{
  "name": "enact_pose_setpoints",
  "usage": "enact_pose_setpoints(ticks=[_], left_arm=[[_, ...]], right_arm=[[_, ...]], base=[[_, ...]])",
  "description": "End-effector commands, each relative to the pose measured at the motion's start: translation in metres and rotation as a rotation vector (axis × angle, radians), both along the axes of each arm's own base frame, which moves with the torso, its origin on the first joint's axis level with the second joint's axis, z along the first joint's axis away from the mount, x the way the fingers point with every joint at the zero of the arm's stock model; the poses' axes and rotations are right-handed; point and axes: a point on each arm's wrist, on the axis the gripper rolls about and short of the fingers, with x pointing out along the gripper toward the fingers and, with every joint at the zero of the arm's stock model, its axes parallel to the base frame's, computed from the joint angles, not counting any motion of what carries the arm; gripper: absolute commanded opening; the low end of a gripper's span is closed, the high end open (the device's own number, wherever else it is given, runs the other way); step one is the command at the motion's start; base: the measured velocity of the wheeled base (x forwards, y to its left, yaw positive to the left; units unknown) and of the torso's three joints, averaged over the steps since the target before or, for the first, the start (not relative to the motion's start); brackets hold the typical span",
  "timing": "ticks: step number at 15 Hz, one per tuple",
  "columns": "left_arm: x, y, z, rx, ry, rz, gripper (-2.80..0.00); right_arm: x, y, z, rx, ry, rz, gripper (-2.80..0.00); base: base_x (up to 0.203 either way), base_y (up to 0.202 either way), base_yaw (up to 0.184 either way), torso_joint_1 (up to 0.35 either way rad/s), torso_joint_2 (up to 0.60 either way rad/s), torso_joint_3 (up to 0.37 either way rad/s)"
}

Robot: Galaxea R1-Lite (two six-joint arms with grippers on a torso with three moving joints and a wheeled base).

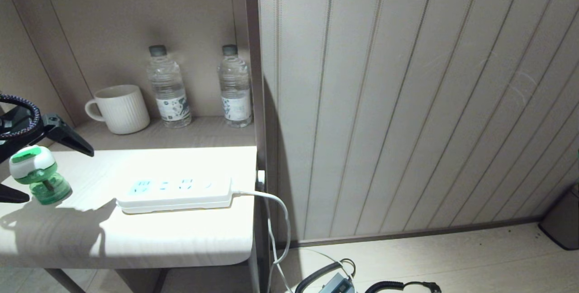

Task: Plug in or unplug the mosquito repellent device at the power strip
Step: Pick up the mosquito repellent liquid

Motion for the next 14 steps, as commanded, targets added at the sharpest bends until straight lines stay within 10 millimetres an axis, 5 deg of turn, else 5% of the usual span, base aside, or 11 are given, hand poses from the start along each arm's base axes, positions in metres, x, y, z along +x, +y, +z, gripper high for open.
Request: enact_pose_setpoints(ticks=[1,8,14], left_arm=[[-0.007,0.0,0.0,0.001,0.008,0.004,0.0],[-0.008,0.013,-0.001,0.104,0.01,0.113,0.0],[0.022,0.02,-0.012,0.148,-0.033,0.162,0.0]], right_arm=[[0.0,0.0,0.0,0.0,0.001,0.0,-2.8],[0.0,0.0,0.0,0.0,0.001,0.0,-2.8],[0.0,0.0,0.0,0.0,0.001,0.0,-2.8]], base=[[0.0,0.0,0.0,0.0,0.0,0.0],[0.0,0.0,0.0,0.0,0.0,0.0],[0.0,0.0,0.0,0.0,0.0,0.0]])
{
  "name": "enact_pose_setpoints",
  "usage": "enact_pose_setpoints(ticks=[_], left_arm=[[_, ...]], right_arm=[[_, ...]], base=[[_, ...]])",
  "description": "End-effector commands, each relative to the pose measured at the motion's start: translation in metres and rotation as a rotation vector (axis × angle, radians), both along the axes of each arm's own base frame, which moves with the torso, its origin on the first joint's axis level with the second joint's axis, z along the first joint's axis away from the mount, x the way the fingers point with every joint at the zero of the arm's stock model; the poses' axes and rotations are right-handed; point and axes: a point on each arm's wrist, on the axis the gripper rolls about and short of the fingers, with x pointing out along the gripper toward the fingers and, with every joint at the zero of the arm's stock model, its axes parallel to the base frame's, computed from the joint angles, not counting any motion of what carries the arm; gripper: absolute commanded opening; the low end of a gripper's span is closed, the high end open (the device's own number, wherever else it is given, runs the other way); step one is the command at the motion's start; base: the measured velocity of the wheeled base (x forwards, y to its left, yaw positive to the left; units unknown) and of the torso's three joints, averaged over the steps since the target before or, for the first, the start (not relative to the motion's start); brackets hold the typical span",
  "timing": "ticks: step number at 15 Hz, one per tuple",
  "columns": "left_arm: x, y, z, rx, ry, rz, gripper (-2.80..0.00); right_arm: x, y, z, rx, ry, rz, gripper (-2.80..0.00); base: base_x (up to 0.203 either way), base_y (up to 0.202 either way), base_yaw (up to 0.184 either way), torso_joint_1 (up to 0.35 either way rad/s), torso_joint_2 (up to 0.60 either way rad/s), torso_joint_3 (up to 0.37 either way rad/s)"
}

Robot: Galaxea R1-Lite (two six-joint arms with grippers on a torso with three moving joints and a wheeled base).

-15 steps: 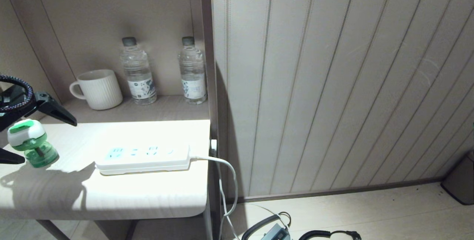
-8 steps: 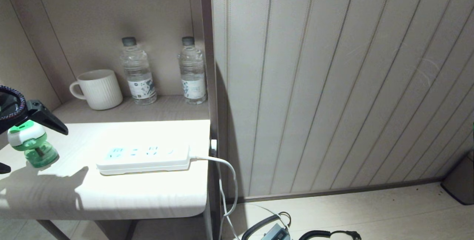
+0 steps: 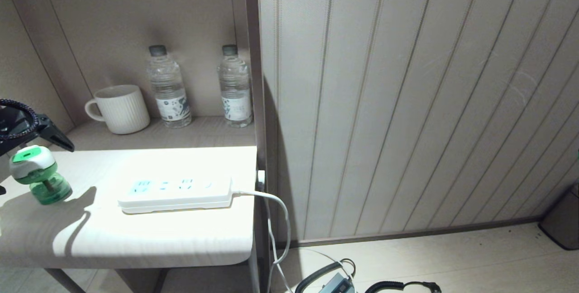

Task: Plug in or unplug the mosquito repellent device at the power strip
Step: Pick up the mosquito repellent liquid

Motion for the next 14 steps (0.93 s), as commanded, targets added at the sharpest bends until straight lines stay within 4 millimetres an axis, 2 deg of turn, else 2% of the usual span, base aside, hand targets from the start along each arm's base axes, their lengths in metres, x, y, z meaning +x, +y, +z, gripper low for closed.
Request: enact_pose_setpoints(ticks=[1,9,14], left_arm=[[0.01,0.001,-0.006,-0.006,0.01,0.004,0.0],[0.042,0.003,-0.015,0.012,-0.038,-0.008,0.0],[0.054,0.003,-0.019,0.031,-0.067,-0.055,0.0]], right_arm=[[0.0,0.0,0.0,0.0,0.002,0.0,-2.8],[0.0,0.0,0.0,0.0,0.003,0.0,-2.8],[0.0,0.0,0.0,0.0,0.002,0.0,-2.8]], base=[[0.0,0.0,0.0,0.0,0.0,0.0],[0.0,0.0,0.0,0.0,0.0,0.0],[0.0,0.0,0.0,0.0,0.0,0.0]])
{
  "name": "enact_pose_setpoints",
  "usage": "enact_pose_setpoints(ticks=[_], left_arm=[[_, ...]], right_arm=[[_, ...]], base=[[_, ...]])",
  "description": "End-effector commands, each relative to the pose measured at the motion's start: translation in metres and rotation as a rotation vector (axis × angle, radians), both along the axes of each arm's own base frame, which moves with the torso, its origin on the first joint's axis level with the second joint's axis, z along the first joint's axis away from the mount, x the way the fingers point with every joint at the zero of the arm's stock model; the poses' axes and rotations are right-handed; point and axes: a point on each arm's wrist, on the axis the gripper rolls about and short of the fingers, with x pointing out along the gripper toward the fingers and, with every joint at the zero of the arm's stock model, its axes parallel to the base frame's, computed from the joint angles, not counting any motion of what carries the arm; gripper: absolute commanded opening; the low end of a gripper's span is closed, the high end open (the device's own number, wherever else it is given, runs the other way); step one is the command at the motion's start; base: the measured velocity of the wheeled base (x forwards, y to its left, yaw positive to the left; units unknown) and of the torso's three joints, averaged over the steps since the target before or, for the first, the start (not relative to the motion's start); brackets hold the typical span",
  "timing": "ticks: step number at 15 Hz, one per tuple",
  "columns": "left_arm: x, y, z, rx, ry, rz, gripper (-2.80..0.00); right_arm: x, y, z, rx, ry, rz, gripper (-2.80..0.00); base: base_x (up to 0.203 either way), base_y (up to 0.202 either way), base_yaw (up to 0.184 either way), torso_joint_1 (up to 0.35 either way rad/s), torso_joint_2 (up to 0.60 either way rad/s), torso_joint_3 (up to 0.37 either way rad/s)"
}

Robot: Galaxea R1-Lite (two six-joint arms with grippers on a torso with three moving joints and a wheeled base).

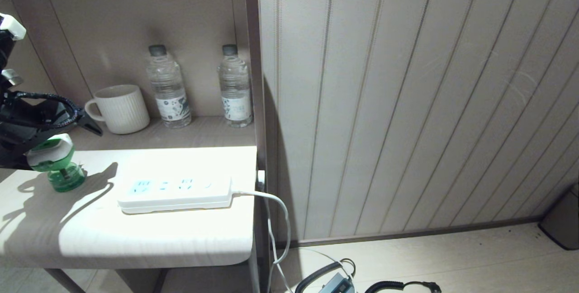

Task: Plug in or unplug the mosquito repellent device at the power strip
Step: Pick up the mosquito repellent liquid

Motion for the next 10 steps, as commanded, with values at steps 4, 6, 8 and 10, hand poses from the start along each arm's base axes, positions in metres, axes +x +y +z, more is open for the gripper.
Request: enact_pose_setpoints(ticks=[4,6,8,10], left_arm=[[-0.002,0.0,-0.003,0.021,0.018,-0.028,0.0],[-0.008,0.0,0.0,0.04,0.011,-0.046,0.0],[-0.015,-0.001,-0.003,0.061,0.025,-0.063,0.0],[-0.02,0.0,-0.008,0.1,0.017,-0.08,0.0]], right_arm=[[0.0,0.0,0.0,0.0,0.002,0.0,-2.8],[0.0,0.0,0.0,0.0,0.002,0.0,-2.8],[0.0,0.0,0.0,0.0,0.003,0.0,-2.8],[0.0,0.0,0.0,0.0,0.002,0.0,-2.8]], base=[[0.0,0.0,0.0,0.0,0.0,0.0],[0.0,0.0,0.0,0.0,0.0,0.0],[0.0,0.0,0.0,0.0,0.0,0.0],[0.0,0.0,0.0,0.0,0.0,0.0]])
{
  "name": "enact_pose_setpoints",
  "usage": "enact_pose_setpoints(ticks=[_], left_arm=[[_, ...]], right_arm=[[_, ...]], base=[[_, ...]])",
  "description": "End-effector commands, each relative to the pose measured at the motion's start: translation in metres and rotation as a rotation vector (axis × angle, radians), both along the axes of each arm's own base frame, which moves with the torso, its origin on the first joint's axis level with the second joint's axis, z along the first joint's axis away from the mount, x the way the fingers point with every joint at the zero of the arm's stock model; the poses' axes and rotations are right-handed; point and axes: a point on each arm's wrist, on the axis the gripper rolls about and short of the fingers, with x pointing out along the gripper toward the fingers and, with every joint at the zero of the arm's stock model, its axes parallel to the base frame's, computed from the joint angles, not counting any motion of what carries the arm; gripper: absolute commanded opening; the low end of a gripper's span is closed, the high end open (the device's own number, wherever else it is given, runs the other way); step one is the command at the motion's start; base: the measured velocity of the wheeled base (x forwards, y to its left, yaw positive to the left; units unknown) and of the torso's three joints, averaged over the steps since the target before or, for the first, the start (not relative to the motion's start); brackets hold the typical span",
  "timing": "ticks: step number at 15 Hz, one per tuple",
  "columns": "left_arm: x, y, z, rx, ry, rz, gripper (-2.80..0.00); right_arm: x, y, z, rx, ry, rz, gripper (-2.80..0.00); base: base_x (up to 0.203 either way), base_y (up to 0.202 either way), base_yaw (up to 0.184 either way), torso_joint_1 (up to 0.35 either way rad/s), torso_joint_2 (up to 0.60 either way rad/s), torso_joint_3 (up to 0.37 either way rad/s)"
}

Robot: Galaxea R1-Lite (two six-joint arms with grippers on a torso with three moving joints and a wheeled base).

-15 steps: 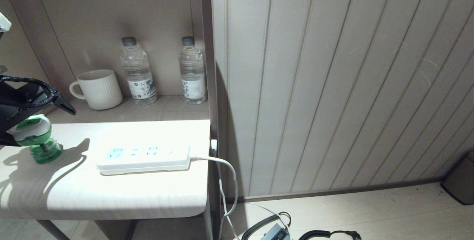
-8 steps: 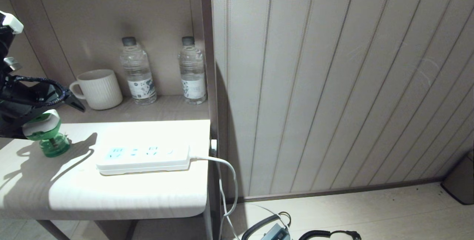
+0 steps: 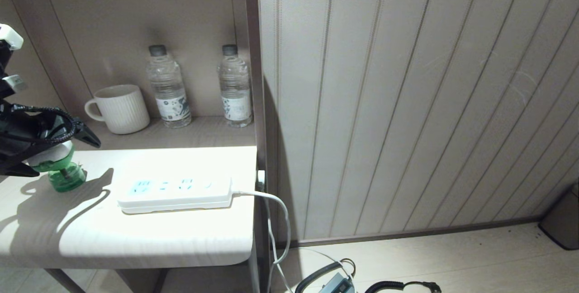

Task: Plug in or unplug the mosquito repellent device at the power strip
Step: Pick up the mosquito repellent liquid

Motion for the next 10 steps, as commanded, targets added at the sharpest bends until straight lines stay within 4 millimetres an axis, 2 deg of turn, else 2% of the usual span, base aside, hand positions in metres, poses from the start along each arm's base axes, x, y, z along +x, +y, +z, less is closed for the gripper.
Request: enact_pose_setpoints(ticks=[1,5,10], left_arm=[[-0.01,0.0,-0.002,0.022,-0.022,0.012,0.0],[-0.013,0.002,-0.012,0.092,-0.084,0.065,0.0],[-0.021,0.003,-0.005,0.124,-0.11,0.1,0.0]], right_arm=[[0.0,0.0,0.0,0.0,0.001,0.0,-2.8],[0.0,0.0,0.0,0.0,0.003,0.0,-2.8],[0.0,0.0,0.0,0.0,0.001,0.0,-2.8]], base=[[0.0,0.0,0.0,0.0,0.0,0.0],[0.0,0.0,0.0,0.0,0.0,0.0],[0.0,0.0,0.0,0.0,0.0,0.0]])
